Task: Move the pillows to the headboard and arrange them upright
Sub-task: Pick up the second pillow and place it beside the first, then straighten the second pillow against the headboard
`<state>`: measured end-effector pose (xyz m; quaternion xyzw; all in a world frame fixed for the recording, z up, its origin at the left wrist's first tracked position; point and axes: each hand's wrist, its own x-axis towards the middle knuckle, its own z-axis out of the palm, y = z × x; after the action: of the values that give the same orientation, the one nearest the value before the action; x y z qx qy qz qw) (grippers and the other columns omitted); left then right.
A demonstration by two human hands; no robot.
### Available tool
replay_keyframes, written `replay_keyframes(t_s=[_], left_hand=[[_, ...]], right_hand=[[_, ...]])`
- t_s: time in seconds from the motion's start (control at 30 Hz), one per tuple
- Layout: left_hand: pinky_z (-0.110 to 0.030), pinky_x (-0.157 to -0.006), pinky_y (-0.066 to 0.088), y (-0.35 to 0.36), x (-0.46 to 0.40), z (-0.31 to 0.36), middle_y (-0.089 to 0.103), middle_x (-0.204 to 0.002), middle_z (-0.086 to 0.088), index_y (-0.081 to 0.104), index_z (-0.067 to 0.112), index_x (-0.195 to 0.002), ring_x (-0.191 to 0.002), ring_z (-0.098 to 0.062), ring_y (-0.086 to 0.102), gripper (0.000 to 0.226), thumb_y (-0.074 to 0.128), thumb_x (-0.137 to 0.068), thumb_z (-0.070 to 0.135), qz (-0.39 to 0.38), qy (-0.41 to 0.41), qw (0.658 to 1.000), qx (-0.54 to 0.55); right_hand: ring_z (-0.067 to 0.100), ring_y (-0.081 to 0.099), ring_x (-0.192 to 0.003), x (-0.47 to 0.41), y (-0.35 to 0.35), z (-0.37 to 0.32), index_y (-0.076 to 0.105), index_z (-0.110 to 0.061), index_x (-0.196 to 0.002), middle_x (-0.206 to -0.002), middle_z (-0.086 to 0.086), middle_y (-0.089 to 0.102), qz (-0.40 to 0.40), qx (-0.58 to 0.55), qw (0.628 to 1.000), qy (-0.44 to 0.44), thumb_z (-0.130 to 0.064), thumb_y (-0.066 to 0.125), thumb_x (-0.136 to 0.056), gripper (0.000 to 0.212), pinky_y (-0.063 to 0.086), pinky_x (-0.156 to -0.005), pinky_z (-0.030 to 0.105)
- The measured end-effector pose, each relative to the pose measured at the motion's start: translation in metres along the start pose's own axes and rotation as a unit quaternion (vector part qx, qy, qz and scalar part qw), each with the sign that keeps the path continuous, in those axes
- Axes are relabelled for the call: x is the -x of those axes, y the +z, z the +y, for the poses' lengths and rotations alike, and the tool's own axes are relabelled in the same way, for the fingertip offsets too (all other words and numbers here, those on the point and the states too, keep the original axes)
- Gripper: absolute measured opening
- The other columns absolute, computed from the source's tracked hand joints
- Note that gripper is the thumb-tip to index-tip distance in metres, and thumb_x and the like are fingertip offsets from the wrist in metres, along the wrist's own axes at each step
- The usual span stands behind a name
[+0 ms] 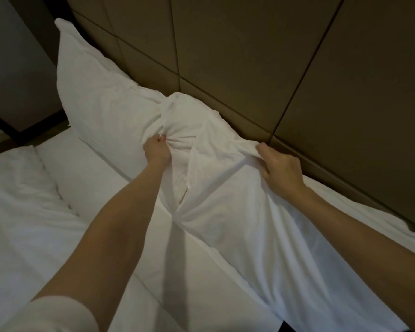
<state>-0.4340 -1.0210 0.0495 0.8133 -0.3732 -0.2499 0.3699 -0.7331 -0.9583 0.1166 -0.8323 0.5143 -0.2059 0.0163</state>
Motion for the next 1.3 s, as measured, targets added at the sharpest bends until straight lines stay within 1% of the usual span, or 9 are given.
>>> replay_keyframes(t_s=[0.17,0.37,0.5,0.6,0.7,0.77,0.97,1.13,1.3], left_hand=[[-0.032,-0.073,0.038,0.015,0.038,-0.033,0.066,-0.106,-0.023,0.061,0.002,-0.103,-0.099,-0.036,0.061,0.036,0.035,-0.100,0.027,-0.067,0.037,0.996,-0.052],[-0.040,-0.103,0.043,-0.010,0.030,0.011,0.045,-0.138,-0.009,0.044,0.014,-0.128,-0.121,-0.026,0.049,0.037,0.042,-0.094,0.027,-0.023,0.143,0.989,-0.031],[-0.044,-0.114,0.020,-0.008,0.042,0.059,0.041,-0.149,0.001,0.041,0.027,-0.139,-0.140,-0.021,0.032,0.046,0.030,-0.097,0.043,-0.064,0.391,0.900,-0.179],[-0.049,-0.113,0.019,-0.001,0.057,0.059,0.047,-0.144,0.001,0.037,0.031,-0.142,-0.138,-0.025,0.033,0.048,0.020,-0.099,0.043,-0.168,0.446,0.819,-0.319],[-0.047,-0.098,0.030,-0.012,0.073,0.039,0.057,-0.126,-0.001,0.042,0.036,-0.136,-0.117,-0.030,0.046,0.047,0.016,-0.098,0.047,-0.128,0.474,0.768,-0.410],[-0.046,-0.091,0.031,-0.028,0.081,0.023,0.060,-0.117,-0.003,0.050,0.035,-0.125,-0.110,-0.032,0.047,0.047,0.015,-0.096,0.050,-0.111,0.470,0.754,-0.444],[-0.040,-0.076,0.040,-0.112,0.104,-0.064,0.071,-0.086,-0.015,0.059,0.021,-0.073,-0.087,-0.035,0.060,0.040,0.034,-0.092,0.047,-0.073,0.308,0.866,-0.389],[-0.031,-0.059,0.038,-0.180,0.138,-0.166,0.064,-0.077,-0.014,0.056,0.013,-0.071,-0.074,-0.032,0.062,0.032,0.046,-0.090,0.036,-0.087,0.162,0.910,-0.373],[-0.045,-0.081,0.045,-0.199,0.175,-0.230,0.053,-0.118,-0.018,0.051,0.017,-0.126,-0.102,-0.042,0.057,0.035,0.044,-0.095,0.033,-0.131,0.066,0.897,-0.416]], right_hand=[[0.037,0.062,-0.075,0.015,0.029,0.002,0.050,-0.007,-0.107,-0.090,0.016,0.065,-0.107,0.063,0.989,0.074,-0.023,0.045,-0.097,0.020,0.044,-0.057,0.039],[0.034,0.056,-0.091,0.021,0.022,0.002,0.051,-0.011,-0.116,-0.113,0.017,0.055,-0.100,0.153,0.979,0.090,-0.036,0.050,-0.094,0.033,0.048,-0.071,0.041],[0.031,0.060,-0.093,0.032,0.021,-0.011,0.034,-0.014,-0.129,-0.119,0.014,0.056,-0.221,0.134,0.955,0.144,-0.042,0.056,-0.090,0.053,0.047,-0.068,0.037],[0.029,0.061,-0.091,0.024,0.005,-0.019,0.032,-0.018,-0.131,-0.118,0.011,0.059,-0.298,-0.020,0.938,0.178,-0.038,0.061,-0.088,0.056,0.050,-0.071,0.039],[0.021,0.062,-0.098,0.032,-0.018,-0.028,0.042,-0.028,-0.124,-0.122,0.003,0.058,-0.394,-0.232,0.869,0.190,-0.039,0.067,-0.083,0.049,0.055,-0.087,0.042],[0.020,0.062,-0.104,0.045,-0.028,-0.040,0.049,-0.029,-0.120,-0.124,0.003,0.058,-0.451,-0.385,0.772,0.227,-0.033,0.072,-0.080,0.047,0.055,-0.089,0.038],[0.013,0.061,-0.086,0.070,-0.023,-0.081,0.058,-0.021,-0.121,-0.107,0.001,0.064,-0.558,-0.480,0.642,0.214,-0.025,0.062,-0.090,0.031,0.052,-0.077,0.026],[0.020,0.060,-0.089,0.103,0.015,-0.109,0.063,-0.015,-0.104,-0.100,0.007,0.066,-0.417,-0.356,0.804,0.230,-0.016,0.065,-0.087,0.017,0.047,-0.072,0.025],[0.023,0.052,-0.089,0.151,0.064,-0.116,0.058,-0.015,-0.109,-0.105,0.010,0.056,-0.304,-0.333,0.842,0.297,-0.010,0.068,-0.084,0.027,0.042,-0.070,0.028]])
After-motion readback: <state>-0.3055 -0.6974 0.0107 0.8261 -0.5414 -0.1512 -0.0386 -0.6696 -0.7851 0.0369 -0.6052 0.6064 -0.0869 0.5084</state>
